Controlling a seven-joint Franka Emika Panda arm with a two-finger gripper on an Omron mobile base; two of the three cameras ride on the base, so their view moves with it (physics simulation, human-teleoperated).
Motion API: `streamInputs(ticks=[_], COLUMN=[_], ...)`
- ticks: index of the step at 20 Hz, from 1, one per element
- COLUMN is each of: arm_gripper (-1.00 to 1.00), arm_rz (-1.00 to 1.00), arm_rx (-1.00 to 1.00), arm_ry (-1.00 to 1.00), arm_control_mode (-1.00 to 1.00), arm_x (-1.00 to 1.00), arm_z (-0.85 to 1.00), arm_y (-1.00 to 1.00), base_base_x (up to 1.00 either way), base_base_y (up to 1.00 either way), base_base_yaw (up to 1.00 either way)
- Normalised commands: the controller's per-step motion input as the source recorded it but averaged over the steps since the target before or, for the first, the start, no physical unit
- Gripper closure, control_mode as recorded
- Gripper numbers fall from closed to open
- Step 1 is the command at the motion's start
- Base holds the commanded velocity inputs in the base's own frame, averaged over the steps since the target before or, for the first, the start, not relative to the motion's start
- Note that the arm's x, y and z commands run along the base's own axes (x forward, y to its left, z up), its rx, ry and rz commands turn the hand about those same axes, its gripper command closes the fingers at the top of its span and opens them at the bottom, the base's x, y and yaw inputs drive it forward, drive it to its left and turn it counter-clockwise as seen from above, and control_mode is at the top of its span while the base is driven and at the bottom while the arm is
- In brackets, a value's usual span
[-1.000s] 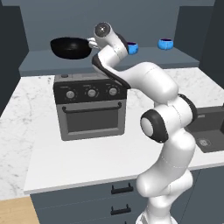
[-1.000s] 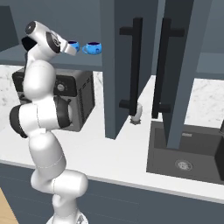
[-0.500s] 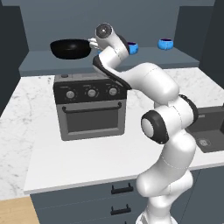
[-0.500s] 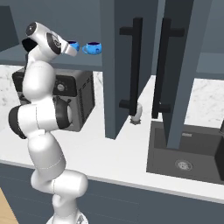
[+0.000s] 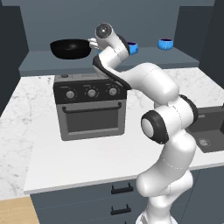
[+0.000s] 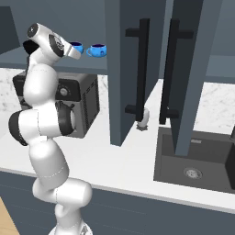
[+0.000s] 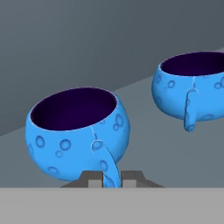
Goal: Gather all objects into one cabinet and sort the glasses and bowls to opposite sides.
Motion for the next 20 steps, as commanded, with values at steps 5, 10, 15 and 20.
streamInputs(ticks=[5, 10, 15, 20], arm_gripper=[1.00, 1.00, 1.00, 1.00], arm_rz=[0.00, 0.00, 0.00, 0.00], arm_rx=[0.00, 0.00, 0.00, 0.00], arm_ry=[0.00, -0.05, -0.07, -0.02], arm_control_mode=[-1.00, -1.00, -1.00, -1.00], arm_x=[0.00, -0.08, -0.15, -0.16], arm_z=[0.00, 0.00, 0.00, 0.00], arm_y=[0.07, 0.00, -0.06, 0.00], base_base_x=[0.00, 0.00, 0.00, 0.00], base_base_y=[0.00, 0.00, 0.00, 0.00], base_base_yaw=[0.00, 0.00, 0.00, 0.00])
